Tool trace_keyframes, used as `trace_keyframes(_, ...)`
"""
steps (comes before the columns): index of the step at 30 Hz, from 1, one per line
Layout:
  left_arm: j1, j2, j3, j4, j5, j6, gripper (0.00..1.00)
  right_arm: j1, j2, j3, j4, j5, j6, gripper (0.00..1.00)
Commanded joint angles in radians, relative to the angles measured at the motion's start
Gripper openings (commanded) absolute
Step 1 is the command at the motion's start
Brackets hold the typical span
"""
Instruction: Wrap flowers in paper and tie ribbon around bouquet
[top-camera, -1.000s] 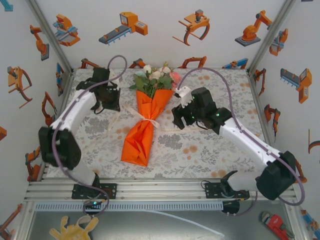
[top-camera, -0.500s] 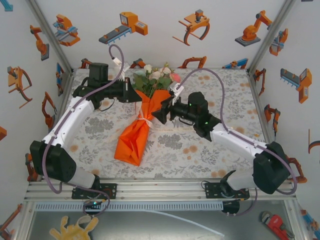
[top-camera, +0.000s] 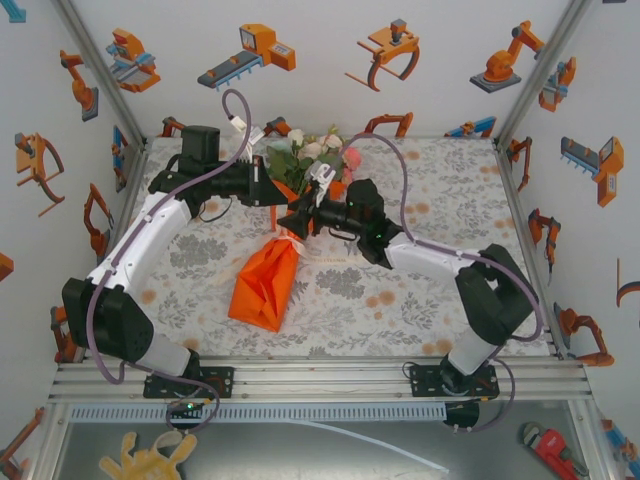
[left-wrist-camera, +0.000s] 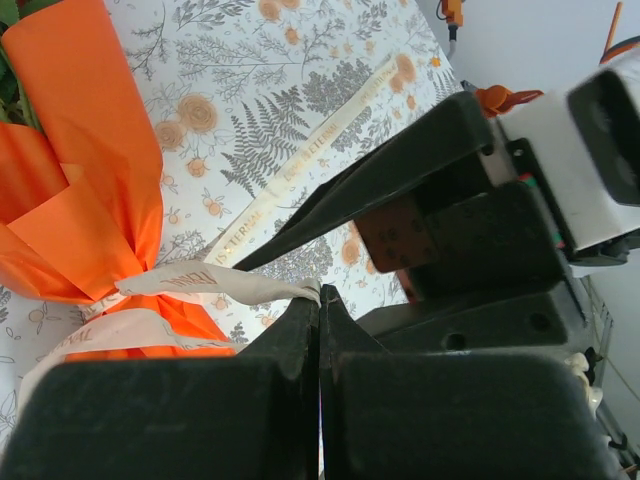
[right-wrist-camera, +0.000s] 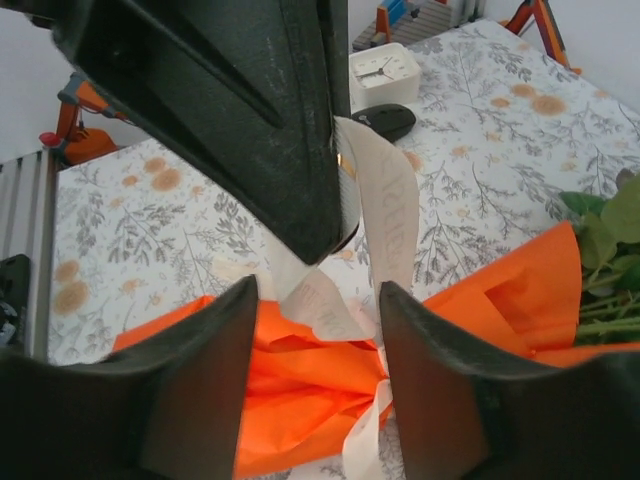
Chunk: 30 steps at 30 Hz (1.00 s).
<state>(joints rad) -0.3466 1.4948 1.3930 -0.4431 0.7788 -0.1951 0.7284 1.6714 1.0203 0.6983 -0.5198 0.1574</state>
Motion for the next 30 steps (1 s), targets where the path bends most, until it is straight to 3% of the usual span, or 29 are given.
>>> trace_keyframes(1,-0.005,0.013,0.033,0.007,0.017,-0.012,0.03,0.008,0.036,0.037,0.160,-0.037,0.080,0.32)
trace_keyframes(5,-0.005,0.012,0.038,-0.006,-0.002,-0.003,0.10,0.010,0.056,0.020,0.262,-0.054,0.129,0.00)
trace_keyframes(9,0.001,-0.036,0.047,-0.009,-0.030,0.016,0.42,0.011,0.048,0.027,0.262,-0.025,0.140,0.00)
trace_keyframes(11,0.001,-0.103,0.025,-0.005,-0.086,0.052,0.50,0.010,0.044,0.040,0.262,-0.004,0.168,0.00)
trace_keyframes(17,0.006,-0.375,-0.222,0.083,-0.376,0.224,0.57,0.010,0.011,0.051,0.262,0.035,0.216,0.00)
trace_keyframes(21,0.012,-0.433,-0.323,0.096,-0.251,0.325,0.61,0.010,0.007,0.063,0.258,0.069,0.244,0.00)
trace_keyframes(26,0.012,-0.400,-0.395,0.251,-0.175,0.319,0.64,0.011,0.004,0.099,0.259,0.056,0.290,0.00)
trace_keyframes(30,0.012,-0.367,-0.413,0.365,-0.233,0.316,0.65,0.011,-0.019,0.114,0.252,0.037,0.308,0.00)
